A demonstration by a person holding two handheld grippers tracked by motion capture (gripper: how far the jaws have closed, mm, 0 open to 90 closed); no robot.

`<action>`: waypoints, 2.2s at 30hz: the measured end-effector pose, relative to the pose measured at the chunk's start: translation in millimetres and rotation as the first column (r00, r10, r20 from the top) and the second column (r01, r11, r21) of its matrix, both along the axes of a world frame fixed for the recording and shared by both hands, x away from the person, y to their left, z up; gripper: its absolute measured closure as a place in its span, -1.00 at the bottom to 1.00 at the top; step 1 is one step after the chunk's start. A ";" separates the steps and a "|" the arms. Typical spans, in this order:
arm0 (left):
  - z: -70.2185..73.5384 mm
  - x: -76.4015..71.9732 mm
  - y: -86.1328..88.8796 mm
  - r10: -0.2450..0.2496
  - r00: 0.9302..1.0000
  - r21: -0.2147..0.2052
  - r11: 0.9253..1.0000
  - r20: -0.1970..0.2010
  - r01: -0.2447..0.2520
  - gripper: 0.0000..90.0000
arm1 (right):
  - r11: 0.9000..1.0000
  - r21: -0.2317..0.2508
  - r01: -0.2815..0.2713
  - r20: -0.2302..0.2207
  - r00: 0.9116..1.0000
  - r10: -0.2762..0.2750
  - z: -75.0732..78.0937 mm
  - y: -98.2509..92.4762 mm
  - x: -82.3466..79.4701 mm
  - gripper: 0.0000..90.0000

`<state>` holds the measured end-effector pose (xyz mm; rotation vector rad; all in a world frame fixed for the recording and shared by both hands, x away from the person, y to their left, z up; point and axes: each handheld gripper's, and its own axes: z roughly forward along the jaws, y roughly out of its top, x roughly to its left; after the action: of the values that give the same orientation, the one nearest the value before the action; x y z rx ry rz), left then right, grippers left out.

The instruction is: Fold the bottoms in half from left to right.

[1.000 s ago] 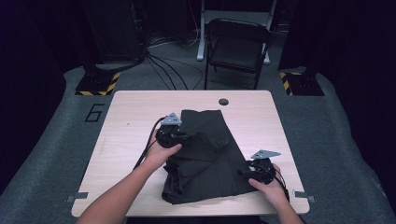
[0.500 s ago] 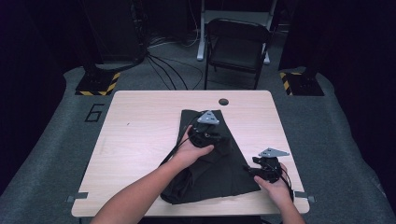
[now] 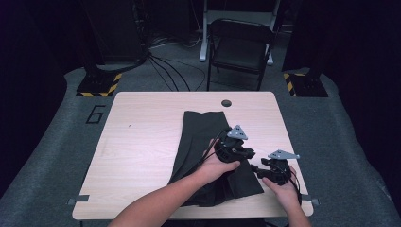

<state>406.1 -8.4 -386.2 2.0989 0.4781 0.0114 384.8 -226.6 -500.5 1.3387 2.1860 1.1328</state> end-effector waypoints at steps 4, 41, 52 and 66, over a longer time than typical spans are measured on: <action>0.8 -5.1 -1.5 -0.035 0.999 -0.024 0.999 -0.022 0.035 0.62 | 1.000 0.006 0.015 -0.002 1.000 -0.015 0.6 -2.7 -0.2 -0.09; -41.0 -6.9 215.9 0.386 0.922 -0.018 0.922 0.019 -0.386 0.19 | 0.994 -0.058 -0.088 0.013 0.996 0.089 34.2 54.6 44.9 0.19; -51.3 -20.0 254.2 0.457 0.890 -0.058 0.888 0.004 -0.456 0.17 | 0.998 -0.029 -0.048 -0.030 0.998 0.047 38.3 74.4 92.7 0.14; -66.6 -29.2 264.8 0.484 0.874 -0.013 0.875 0.041 -0.484 0.16 | 0.994 -0.111 -0.021 -0.028 0.999 0.018 19.9 104.8 137.6 0.09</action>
<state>376.9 256.4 -452.8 1.9199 0.9670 0.3470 522.3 -121.8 -480.6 1.2947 2.2508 0.9892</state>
